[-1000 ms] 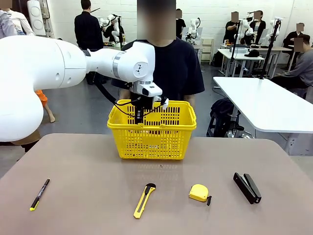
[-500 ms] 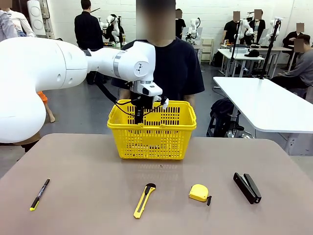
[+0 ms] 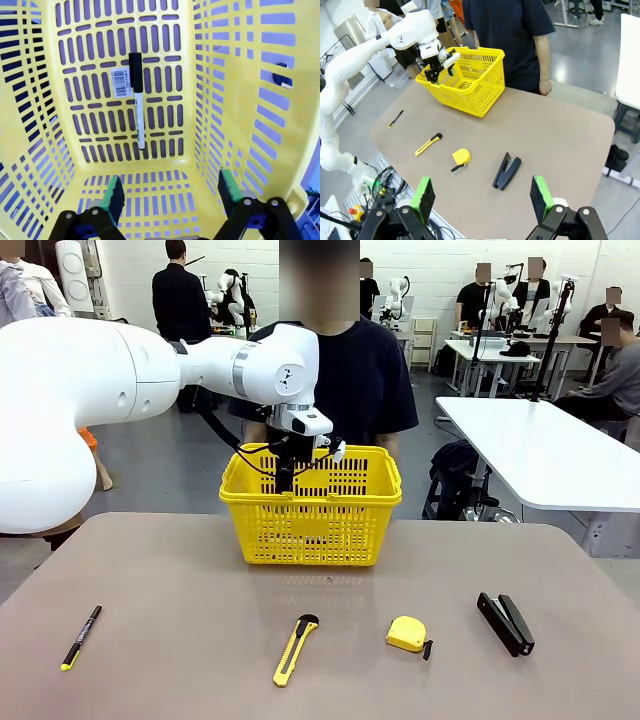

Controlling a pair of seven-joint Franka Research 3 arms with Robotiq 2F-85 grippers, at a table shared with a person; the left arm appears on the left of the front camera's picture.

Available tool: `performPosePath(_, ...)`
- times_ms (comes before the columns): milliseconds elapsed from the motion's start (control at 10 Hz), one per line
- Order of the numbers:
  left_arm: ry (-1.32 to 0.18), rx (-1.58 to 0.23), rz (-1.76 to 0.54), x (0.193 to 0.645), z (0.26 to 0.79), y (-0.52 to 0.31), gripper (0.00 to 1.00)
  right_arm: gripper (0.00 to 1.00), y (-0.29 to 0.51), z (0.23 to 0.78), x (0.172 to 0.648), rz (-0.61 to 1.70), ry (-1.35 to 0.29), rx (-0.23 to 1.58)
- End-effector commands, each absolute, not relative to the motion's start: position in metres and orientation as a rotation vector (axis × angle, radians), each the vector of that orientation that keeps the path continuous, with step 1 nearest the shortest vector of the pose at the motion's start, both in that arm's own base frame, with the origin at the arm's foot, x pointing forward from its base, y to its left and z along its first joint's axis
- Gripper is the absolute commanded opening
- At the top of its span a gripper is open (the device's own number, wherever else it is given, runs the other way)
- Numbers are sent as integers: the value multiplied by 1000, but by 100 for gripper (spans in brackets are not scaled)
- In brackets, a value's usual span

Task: Place the items the person wants into the basket.
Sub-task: Pick up the item the person points to and place it in the Market Basket.

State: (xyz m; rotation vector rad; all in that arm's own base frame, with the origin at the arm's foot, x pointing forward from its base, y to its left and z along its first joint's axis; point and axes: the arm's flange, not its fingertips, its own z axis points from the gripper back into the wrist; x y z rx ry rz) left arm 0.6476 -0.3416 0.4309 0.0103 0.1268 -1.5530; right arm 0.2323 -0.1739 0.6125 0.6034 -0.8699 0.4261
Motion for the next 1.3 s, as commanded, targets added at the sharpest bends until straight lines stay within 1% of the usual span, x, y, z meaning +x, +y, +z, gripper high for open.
performPosePath(0, 140, 20, -1564, 658, 438, -348, 100, 100, -173, 611, 234, 444, -875, 614)
performPosePath(200, 124, 10, -1559, 656, 446, -345, 100, 100, -173, 611, 234, 444, -875, 614)
performPosePath(300, 134, 6, -1535, 652, 459, -341, 100, 100, -173, 611, 234, 444, -875, 614)
performPosePath(400, 124, -34, -1538, 641, 486, -327, 100, 100, -173, 611, 234, 444, -875, 614)
performPosePath(500, 70, -64, -1539, 616, 526, -300, 100, 100, -173, 611, 234, 444, -875, 614)
performPosePath(600, 25, -17, -1511, 589, 558, -274, 100, 100, -173, 611, 234, 444, -875, 614)
performPosePath(800, 29, -23, -1445, 534, 596, -221, 100, 100, -173, 611, 234, 444, -875, 614)
performPosePath(900, 15, -18, -1405, 506, 602, -192, 100, 100, -173, 611, 234, 444, -875, 614)
performPosePath(1200, -20, -2, -1282, 445, 595, -123, 100, 100, -173, 611, 234, 444, -875, 614)
